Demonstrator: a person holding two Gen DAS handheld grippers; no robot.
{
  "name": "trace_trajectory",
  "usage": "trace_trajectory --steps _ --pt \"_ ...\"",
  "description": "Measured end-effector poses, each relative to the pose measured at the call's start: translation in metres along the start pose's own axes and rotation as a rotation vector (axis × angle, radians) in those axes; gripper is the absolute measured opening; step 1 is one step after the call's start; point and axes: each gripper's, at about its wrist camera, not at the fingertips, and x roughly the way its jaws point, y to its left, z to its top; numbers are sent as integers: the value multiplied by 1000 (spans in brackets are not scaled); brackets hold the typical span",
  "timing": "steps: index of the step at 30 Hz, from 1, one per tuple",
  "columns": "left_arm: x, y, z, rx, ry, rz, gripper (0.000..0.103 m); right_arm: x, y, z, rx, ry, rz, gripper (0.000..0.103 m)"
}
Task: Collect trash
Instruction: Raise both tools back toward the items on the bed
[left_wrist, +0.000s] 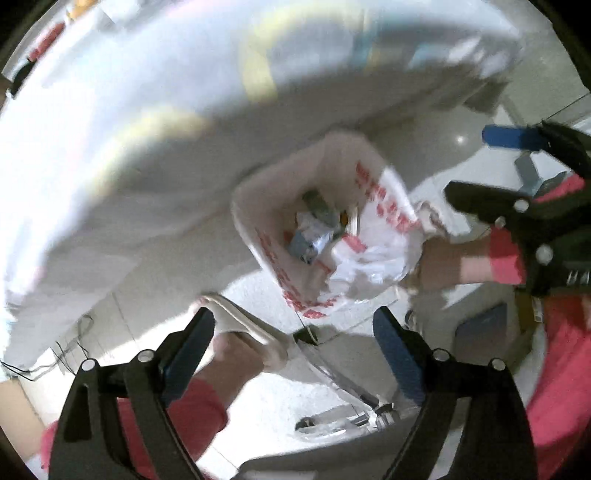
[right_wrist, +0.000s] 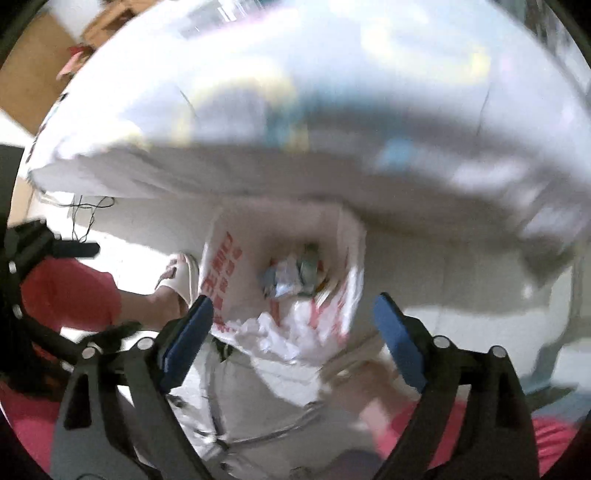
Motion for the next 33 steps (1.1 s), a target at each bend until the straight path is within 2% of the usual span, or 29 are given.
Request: trace_trajectory --steps 2,5,7,9,11,14,17,20,26,33 --pt "-37 10 2 5 -59 20 88 -30 5 12 -70 -52 -24 90" --pt "-89 27 9 11 -147 1 94 -80 13 35 -190 -147 -78 93" --pt "-118 33 16 86 -189 4 95 -113 19 54 -273 -195 -93 94" --pt "-137 35 24 169 -214 57 95 -134 22 67 -329 -217 -101 94" --pt "-150 42 33 211 -215 93 95 -163 26 88 -388 -243 -91 94" --pt "-170 55 50 244 -211 39 95 -191 27 112 -428 -264 -67 94" --pt "-183 66 65 289 -227 -17 95 -209 28 137 -442 -271 0 94" --pt "-188 75 83 332 -218 -87 95 -215 28 165 -453 -262 46 94" --pt "-178 91 133 384 -192 -134 95 -199 25 215 -471 -241 72 94" --pt "-148 107 182 403 -151 -204 95 -150 16 262 -442 -177 132 94"
